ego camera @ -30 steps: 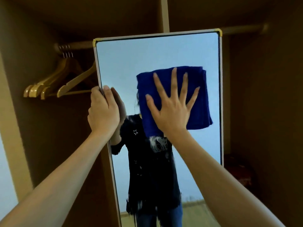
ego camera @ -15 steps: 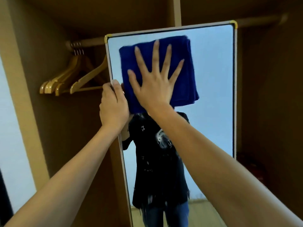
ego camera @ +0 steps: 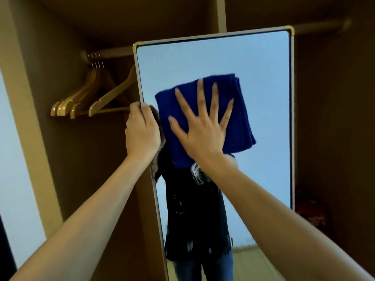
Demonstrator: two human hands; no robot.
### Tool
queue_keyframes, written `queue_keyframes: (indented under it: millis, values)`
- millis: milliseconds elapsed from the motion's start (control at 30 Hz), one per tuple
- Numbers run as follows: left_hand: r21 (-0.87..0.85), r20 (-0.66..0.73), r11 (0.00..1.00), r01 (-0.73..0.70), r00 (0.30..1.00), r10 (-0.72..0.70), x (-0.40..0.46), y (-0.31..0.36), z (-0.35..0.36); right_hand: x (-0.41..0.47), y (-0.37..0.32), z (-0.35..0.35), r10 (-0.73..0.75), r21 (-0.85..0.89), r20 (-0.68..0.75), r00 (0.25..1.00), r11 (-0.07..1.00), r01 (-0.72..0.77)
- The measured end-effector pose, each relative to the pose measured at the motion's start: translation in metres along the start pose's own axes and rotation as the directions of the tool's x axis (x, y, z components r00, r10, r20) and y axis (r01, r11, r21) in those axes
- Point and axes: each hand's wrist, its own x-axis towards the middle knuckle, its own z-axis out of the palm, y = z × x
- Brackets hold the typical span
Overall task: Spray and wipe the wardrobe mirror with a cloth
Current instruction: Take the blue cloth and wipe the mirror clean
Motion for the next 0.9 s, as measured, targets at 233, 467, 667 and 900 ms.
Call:
queue_keyframes:
  millis: [233,467,667,900]
  values:
    - [-0.11,0.058,0.994,0.028,0.998,-0.022,0.003,0.002,-0.007,0.066,-0.031,-0.01,0.076,0.011,-0.06,0.995,0.997,-0.075]
    - [-0.219,0.049,0.965,0.144,0.989,-0.136,0.002,0.002,-0.009,-0.02,-0.051,0.017,-0.074,-0.01,0.056,0.996,0.997,0.075]
    - [-0.14,0.037,0.982,0.128,0.992,-0.124,-0.001,0.001,-0.011,-0.074,-0.044,0.026,-0.091,0.007,0.102,0.991,0.996,0.091]
    - [-0.133,0.041,0.985,0.114,0.993,-0.109,-0.025,-0.017,-0.009,-0.023,-0.024,0.01,-0.106,0.036,0.053,0.993,0.994,0.104]
